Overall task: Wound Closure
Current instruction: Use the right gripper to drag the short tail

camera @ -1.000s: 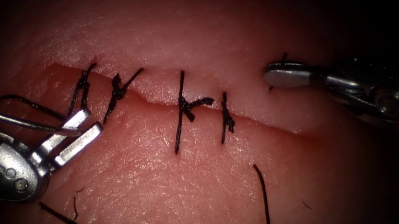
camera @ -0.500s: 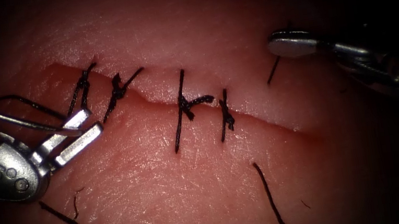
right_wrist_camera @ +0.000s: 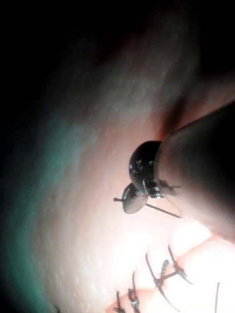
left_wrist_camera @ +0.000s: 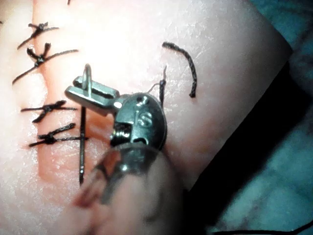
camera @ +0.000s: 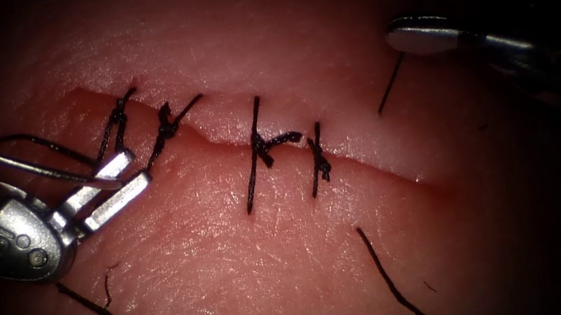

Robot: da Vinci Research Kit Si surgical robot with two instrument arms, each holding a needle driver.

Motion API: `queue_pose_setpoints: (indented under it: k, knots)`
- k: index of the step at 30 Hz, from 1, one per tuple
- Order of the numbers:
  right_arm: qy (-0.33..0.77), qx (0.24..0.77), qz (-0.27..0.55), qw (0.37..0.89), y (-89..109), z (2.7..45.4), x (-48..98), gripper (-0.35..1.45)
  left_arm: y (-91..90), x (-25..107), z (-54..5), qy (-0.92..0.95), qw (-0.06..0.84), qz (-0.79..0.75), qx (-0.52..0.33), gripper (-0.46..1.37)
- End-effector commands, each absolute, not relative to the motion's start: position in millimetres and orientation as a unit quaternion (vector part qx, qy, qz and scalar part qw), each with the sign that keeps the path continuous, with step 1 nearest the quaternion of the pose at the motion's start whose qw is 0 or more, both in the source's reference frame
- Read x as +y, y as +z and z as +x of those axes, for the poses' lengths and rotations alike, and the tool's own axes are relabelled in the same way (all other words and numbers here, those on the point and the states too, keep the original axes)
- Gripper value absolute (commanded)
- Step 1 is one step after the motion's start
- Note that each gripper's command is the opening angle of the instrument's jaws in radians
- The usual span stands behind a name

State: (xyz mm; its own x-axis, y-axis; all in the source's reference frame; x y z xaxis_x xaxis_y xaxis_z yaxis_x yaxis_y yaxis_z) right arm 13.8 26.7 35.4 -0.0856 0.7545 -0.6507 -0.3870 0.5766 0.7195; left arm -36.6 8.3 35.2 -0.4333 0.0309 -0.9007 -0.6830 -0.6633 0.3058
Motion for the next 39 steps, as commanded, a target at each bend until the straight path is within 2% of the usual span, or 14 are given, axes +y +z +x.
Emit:
queue_pose_setpoints:
  k: [1, 29, 30, 32, 34, 36, 39]
  knots:
    - [0.433, 0.596, 0.156, 0.658, 35.4, 13.8, 26.7, -0.35, 35.2, 8.3, -36.6, 0.778, 0.225, -0.480, 0.337, -0.35]
    - [0.426, 0.599, 0.155, 0.660, 34.7, 13.9, 26.1, -0.35, 35.1, 8.3, -36.8, 0.780, 0.221, -0.480, 0.336, -0.35]
    - [0.427, 0.599, 0.155, 0.659, 34.5, 14.0, 26.4, -0.24, 35.1, 8.3, -36.8, 0.780, 0.220, -0.481, 0.335, -0.35]
    - [0.428, 0.601, 0.154, 0.657, 34.5, 14.0, 26.5, 0.54, 35.1, 8.3, -36.8, 0.780, 0.220, -0.481, 0.335, -0.35]
    - [0.428, 0.604, 0.153, 0.654, 34.4, 14.0, 26.5, 0.96, 35.1, 8.3, -36.8, 0.780, 0.220, -0.482, 0.335, -0.35]
    - [0.431, 0.605, 0.149, 0.652, 34.4, 14.0, 26.6, 1.19, 35.1, 8.3, -36.9, 0.781, 0.219, -0.481, 0.334, -0.35]
    - [0.442, 0.606, 0.137, 0.647, 34.0, 14.0, 27.0, 1.35, 35.0, 8.3, -37.0, 0.784, 0.214, -0.480, 0.330, -0.35]
